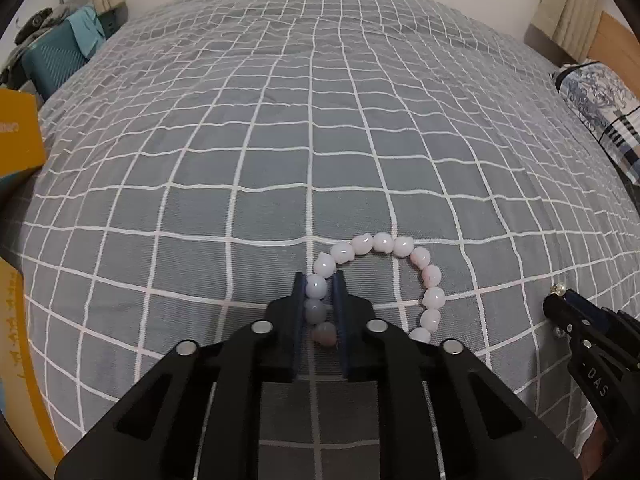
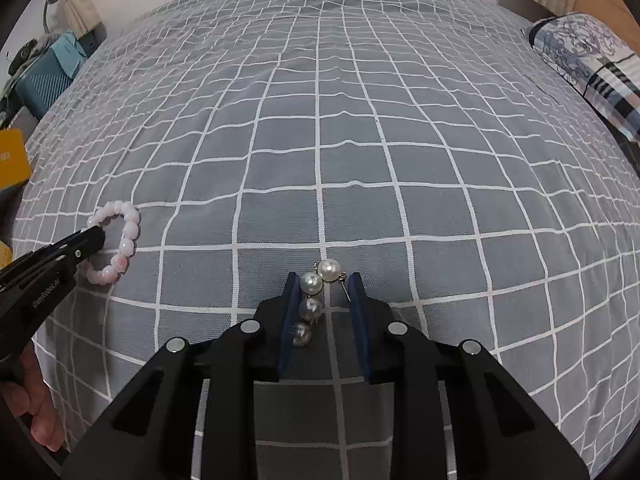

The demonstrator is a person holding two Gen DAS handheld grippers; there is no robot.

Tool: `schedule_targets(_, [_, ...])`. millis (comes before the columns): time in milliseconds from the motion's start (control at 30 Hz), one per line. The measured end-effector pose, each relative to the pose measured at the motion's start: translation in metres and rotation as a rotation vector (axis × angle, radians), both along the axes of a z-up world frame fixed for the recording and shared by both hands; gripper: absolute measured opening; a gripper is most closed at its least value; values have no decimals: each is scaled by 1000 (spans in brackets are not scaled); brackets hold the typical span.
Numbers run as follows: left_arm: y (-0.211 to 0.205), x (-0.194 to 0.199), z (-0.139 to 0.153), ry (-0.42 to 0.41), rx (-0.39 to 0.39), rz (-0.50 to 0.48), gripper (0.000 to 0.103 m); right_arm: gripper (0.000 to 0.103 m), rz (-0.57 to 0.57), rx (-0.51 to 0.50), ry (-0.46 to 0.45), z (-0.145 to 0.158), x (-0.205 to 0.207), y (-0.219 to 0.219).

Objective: Organize jewelry
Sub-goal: 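Grasp pink-white bead bracelet with left tool while right tool grasps pearl earrings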

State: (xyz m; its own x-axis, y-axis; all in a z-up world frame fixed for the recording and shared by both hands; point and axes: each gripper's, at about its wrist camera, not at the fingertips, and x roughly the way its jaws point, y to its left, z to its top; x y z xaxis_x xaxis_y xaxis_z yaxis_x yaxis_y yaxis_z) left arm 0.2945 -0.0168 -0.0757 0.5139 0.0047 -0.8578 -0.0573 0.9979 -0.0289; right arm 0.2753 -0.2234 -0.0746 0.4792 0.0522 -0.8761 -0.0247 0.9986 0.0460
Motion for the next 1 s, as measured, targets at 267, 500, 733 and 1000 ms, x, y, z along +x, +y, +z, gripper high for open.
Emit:
schedule_targets(267, [-4, -6, 15, -32, -3, -17, 9, 3, 8, -4, -33, 11, -6, 2])
schedule_targets(500, [-8, -12, 31, -60, -15, -28, 9, 0, 11, -5, -39, 13, -7, 3])
schedule_targets(733, [-12, -21, 47, -92, -27, -44, 9, 0, 12, 2, -47, 17, -8, 2])
schedule_targets(1000, [-13, -27, 60, -117, -38, -49, 9, 0, 3, 11, -60, 22, -10, -3])
